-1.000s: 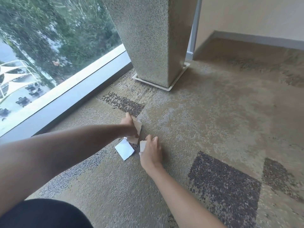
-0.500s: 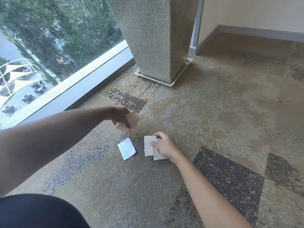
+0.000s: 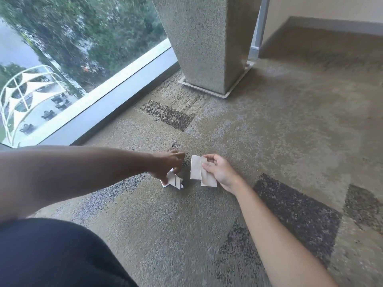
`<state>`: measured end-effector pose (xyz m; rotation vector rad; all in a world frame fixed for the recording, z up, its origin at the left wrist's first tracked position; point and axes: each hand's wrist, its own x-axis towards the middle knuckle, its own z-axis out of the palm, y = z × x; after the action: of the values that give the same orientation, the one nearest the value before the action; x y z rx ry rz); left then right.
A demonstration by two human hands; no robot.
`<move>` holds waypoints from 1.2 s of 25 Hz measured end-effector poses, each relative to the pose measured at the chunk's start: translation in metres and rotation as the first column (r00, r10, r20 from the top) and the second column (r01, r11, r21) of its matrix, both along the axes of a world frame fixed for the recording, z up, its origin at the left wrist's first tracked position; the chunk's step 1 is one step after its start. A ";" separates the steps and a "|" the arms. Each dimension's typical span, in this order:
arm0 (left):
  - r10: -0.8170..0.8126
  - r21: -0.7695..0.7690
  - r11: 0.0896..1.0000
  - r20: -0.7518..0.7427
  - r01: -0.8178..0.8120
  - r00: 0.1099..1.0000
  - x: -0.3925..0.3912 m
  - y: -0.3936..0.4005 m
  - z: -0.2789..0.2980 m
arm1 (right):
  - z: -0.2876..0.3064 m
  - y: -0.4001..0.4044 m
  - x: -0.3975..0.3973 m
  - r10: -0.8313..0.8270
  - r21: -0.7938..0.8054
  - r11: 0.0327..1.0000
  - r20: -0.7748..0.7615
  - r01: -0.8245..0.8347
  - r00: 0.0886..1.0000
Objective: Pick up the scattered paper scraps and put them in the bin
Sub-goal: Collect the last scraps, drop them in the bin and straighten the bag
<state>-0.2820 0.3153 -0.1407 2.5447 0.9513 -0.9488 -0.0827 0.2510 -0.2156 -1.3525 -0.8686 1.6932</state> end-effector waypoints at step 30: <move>0.608 -0.159 0.778 0.432 -0.608 0.666 0.178 -0.012 0.075 | 0.081 0.000 0.085 -0.463 -0.288 0.877 -0.303 0.384 0.833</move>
<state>-0.1045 0.3032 -0.0661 2.0323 1.4802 -0.1239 0.0023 0.2509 -0.1350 -1.2009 -0.1489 1.6305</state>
